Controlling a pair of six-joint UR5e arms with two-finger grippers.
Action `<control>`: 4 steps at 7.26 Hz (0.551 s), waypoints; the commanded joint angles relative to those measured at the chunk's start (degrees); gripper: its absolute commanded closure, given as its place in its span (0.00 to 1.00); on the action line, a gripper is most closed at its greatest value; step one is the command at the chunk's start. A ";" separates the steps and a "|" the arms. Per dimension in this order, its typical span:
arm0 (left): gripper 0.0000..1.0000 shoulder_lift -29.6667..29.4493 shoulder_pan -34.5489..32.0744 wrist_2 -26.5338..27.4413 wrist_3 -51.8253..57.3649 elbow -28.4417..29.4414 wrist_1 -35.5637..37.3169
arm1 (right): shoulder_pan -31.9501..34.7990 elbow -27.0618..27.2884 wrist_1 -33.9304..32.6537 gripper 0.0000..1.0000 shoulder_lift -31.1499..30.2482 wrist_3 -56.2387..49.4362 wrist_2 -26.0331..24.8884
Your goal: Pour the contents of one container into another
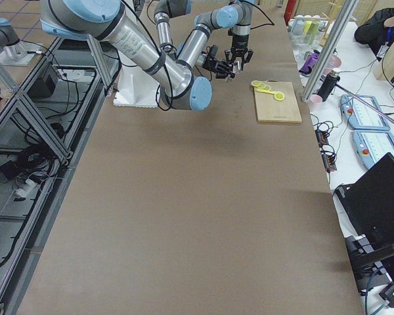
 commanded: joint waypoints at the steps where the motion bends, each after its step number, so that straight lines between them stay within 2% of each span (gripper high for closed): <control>1: 1.00 0.00 0.10 0.00 0.02 0.03 0.00 | -0.46 -2.07 -3.15 1.00 2.18 -3.32 -2.27; 4: 1.00 0.09 0.28 0.00 0.02 0.12 0.00 | -0.90 -5.75 -6.86 1.00 5.25 -7.47 -4.30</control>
